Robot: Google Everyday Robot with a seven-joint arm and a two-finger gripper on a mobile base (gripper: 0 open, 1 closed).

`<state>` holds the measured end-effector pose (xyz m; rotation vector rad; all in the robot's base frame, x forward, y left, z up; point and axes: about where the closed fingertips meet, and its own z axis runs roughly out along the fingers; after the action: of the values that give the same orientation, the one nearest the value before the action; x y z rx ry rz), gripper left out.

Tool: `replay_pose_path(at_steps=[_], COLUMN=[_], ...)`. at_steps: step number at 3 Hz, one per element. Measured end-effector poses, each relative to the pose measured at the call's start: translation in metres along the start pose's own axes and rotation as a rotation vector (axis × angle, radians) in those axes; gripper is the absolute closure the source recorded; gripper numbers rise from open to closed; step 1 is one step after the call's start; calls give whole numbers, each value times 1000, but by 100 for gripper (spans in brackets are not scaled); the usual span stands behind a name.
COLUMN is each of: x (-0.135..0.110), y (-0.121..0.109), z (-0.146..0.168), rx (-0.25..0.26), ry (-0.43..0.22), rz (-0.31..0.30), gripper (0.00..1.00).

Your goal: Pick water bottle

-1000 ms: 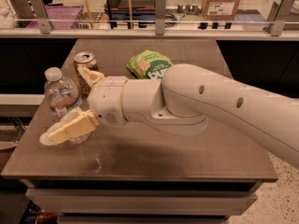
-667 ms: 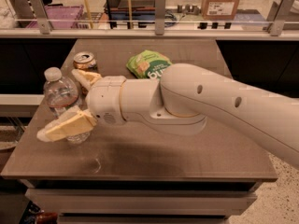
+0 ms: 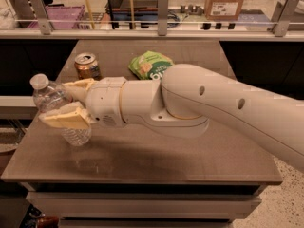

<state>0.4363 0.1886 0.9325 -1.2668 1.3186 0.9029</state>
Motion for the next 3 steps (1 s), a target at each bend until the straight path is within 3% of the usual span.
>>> replay_pose_path(at_steps=[2,3], x=[-5,-10], y=[4,4], z=[3,3], rx=[-6,-15], ry=[1,-2], rz=[-12,-17], gripper=[100,100])
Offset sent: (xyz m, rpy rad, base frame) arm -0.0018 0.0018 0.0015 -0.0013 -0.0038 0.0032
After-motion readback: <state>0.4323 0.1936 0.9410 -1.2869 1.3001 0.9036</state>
